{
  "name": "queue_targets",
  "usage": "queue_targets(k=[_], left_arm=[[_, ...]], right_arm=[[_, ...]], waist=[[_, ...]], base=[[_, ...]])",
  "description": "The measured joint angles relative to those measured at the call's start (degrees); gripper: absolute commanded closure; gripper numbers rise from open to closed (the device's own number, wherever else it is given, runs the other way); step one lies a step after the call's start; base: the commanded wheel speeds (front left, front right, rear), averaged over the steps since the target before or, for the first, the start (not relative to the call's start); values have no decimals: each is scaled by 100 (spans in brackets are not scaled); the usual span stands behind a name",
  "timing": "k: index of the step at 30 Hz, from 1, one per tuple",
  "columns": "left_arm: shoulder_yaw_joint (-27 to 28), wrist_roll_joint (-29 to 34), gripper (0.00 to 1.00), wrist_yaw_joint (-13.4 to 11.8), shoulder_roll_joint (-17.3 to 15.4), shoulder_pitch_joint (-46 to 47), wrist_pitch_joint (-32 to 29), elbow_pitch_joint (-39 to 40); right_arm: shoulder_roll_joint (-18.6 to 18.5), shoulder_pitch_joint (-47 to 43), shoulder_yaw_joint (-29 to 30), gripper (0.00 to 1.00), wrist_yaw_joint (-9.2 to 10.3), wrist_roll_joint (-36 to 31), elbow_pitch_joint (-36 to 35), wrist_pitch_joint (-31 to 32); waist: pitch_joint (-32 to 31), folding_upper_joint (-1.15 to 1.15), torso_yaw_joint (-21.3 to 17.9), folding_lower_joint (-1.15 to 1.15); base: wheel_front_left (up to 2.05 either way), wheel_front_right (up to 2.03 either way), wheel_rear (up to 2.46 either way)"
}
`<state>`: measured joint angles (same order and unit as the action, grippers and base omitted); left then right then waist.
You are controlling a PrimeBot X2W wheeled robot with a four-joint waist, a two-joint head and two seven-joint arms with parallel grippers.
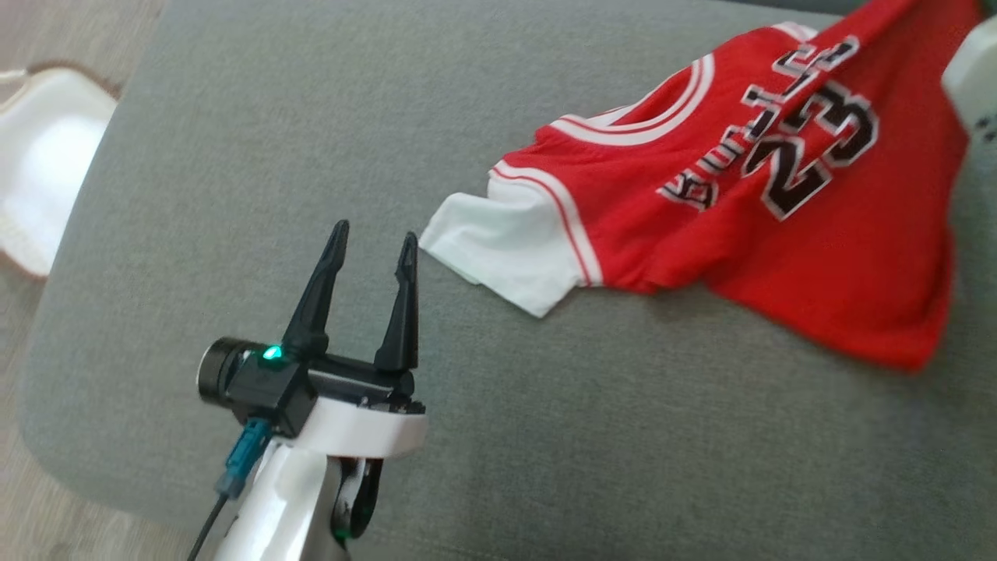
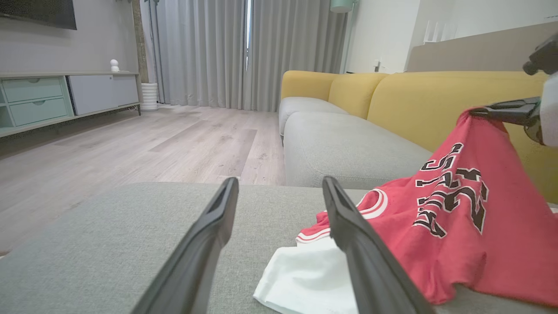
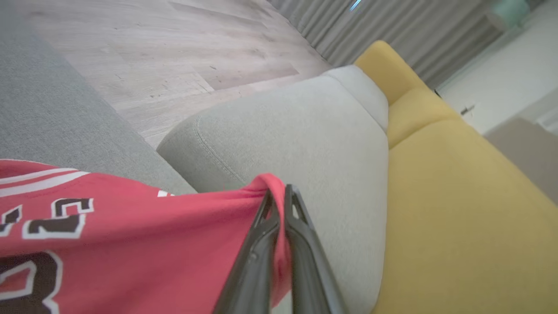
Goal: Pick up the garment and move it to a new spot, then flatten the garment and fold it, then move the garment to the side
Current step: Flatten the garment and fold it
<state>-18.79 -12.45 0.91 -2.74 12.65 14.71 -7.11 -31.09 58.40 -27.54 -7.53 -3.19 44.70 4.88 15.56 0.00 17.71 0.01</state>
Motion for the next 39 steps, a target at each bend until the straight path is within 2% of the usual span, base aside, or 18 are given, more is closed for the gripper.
queue_targets(k=[1, 2, 8, 12, 17, 21, 30, 35, 39], left_arm=[[-15, -22, 0, -32, 2, 24, 1, 1], [-26, -26, 0, -48, 3, 42, 1, 1], [-37, -25, 0, -93, 7, 130, 1, -4], [65, 41, 0, -90, 8, 127, 1, -19], [254, 148, 0, -83, 9, 116, 1, -24], [442, 201, 0, -42, 9, 59, 1, -23], [636, 241, 0, -30, 8, -487, 0, -64], [743, 242, 0, 27, 7, -573, 1, -109], [750, 242, 0, 65, 7, -605, 1, -187]], right_arm=[[-35, 158, -114, 30, 0, -47, 112, -116], [-49, 310, -181, 0, 0, -98, 244, -218], [143, 736, 43, 0, 0, -221, 942, -751], [510, 510, 622, 0, 0, -114, 1159, -1190], [910, -53, 1210, 0, 0, 37, 1083, -1664], [1396, -948, 1883, 0, 0, 268, 590, -1861], [2594, -3583, 2951, 0, 0, 407, -1281, -1925], [2773, -4890, 3132, 0, 0, 568, -1764, -1863], [2831, -5330, 2921, 0, 0, 943, -1939, -1790]], waist=[[40, 0, 38, 0], [81, 0, 70, 0], [170, 0, 41, 0], [61, 0, -144, 0], [-124, 0, -373, -2], [-348, 0, -643, -2], [-898, 0, -1200, -3], [-1090, 0, -1432, -2], [-1117, 0, -1524, -2]], base=[[0, 0, 0], [0, 0, 0], [0, 0, 0], [0, 0, 0], [0, 0, 0], [0, 0, 0], [0, 0, 0], [0, 0, 0], [0, 0, 0]])
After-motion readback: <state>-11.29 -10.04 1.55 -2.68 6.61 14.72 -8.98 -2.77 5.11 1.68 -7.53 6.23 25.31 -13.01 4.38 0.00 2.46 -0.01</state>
